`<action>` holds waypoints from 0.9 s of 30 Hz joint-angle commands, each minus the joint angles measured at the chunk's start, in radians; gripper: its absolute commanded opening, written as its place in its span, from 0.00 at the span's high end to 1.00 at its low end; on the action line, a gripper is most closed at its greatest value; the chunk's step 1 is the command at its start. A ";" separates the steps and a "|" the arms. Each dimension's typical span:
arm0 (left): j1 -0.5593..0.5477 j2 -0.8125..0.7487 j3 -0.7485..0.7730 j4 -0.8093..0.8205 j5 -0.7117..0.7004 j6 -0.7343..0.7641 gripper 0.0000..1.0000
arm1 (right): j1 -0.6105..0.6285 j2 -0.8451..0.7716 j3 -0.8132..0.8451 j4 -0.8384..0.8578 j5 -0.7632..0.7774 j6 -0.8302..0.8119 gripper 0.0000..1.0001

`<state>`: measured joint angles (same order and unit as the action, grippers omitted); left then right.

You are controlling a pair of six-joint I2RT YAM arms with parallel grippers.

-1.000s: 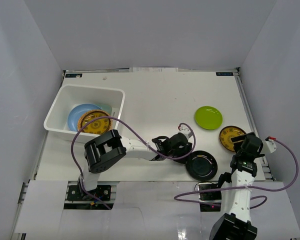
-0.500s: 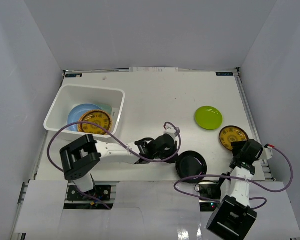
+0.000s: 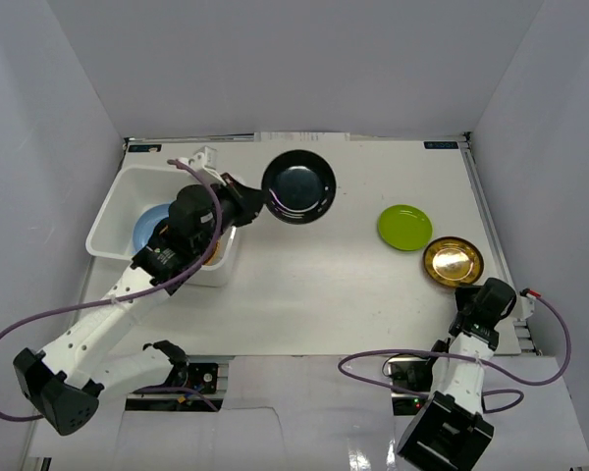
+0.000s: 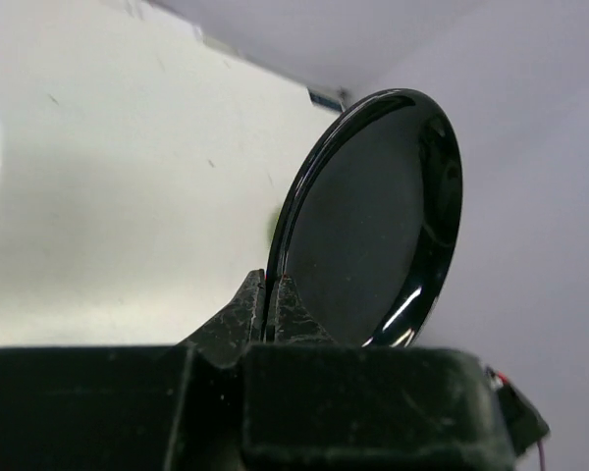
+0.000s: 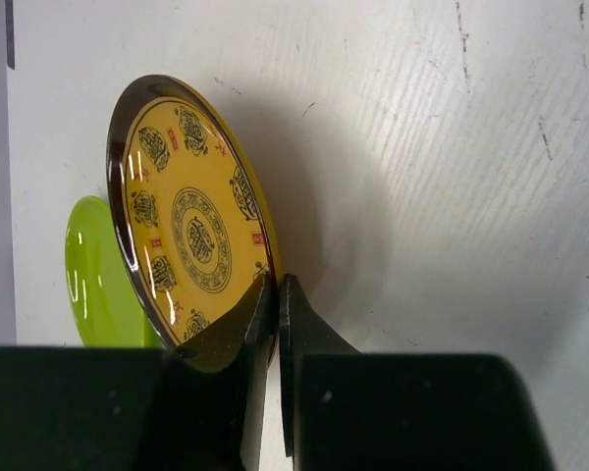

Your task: Place the plates into the plastic bin on the countertop

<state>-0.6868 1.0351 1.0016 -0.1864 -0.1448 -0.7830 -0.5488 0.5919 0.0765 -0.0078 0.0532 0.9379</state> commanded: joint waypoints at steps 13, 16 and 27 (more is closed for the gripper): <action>0.190 -0.122 0.140 -0.492 -0.772 0.068 1.00 | 0.050 0.086 0.506 -0.170 -0.190 0.056 0.92; 0.210 -0.115 0.103 -0.478 -0.803 0.099 1.00 | 0.101 0.095 0.546 -0.097 -0.255 0.052 0.92; 0.501 -0.014 -0.083 -0.380 -0.499 0.103 1.00 | 0.958 0.372 0.762 0.152 -0.078 -0.099 0.92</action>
<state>-0.2676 1.0306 0.9268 -0.6441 -0.7547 -0.7086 0.2550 0.8768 0.7460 -0.0048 -0.0978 0.9123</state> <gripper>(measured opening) 0.026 0.088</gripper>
